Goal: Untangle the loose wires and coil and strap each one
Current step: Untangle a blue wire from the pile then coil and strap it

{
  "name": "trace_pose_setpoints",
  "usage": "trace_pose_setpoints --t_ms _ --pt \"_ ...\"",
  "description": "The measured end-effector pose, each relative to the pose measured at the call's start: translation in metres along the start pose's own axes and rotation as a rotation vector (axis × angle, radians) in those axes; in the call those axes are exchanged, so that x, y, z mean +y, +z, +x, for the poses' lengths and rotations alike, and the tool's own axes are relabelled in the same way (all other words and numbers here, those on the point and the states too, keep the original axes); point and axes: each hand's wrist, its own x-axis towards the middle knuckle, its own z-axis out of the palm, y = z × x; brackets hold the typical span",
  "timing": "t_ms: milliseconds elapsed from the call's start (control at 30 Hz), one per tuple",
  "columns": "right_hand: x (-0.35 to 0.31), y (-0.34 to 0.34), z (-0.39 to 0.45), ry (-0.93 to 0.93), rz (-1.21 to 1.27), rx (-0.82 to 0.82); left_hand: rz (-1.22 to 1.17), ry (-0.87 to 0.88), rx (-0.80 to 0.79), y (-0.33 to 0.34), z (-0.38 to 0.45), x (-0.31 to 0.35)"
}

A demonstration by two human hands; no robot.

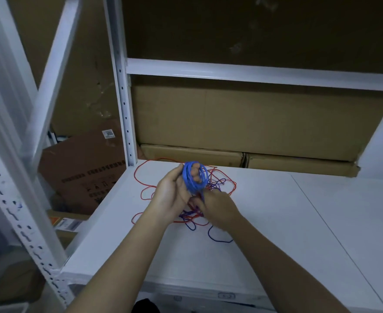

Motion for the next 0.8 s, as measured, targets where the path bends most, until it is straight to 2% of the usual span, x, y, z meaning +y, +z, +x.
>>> trace_pose_setpoints --t_ms 67,100,167,267,400,500,600,700,800 --pt "-0.005 0.011 -0.008 -0.041 -0.13 0.009 -0.075 0.08 0.086 0.0 0.013 -0.005" --pt "-0.007 0.014 -0.014 -0.101 -0.16 0.015 -0.032 0.132 0.141 -0.001 0.021 -0.008" --pt "-0.007 0.016 -0.026 -0.182 -0.155 0.049 0.217 0.218 0.263 -0.006 0.033 -0.014" --pt "0.004 0.015 -0.038 -0.174 0.058 0.086 0.771 0.287 0.315 -0.023 0.039 -0.03" --pt "0.018 0.005 -0.043 -0.087 0.278 0.109 1.867 0.251 0.098 -0.047 0.043 -0.04" --pt "0.027 -0.001 -0.037 -0.033 0.334 0.109 2.272 0.312 -0.033 -0.042 0.039 -0.042" --pt "0.032 -0.002 -0.031 0.029 0.339 0.074 2.375 0.338 -0.114 -0.039 0.039 -0.046" --pt "0.035 0.0 -0.032 0.116 0.259 0.117 2.143 0.159 -0.136 -0.038 0.037 -0.043" --pt "0.034 -0.001 -0.035 0.235 0.321 0.154 2.035 0.127 -0.173 -0.04 0.033 -0.042"
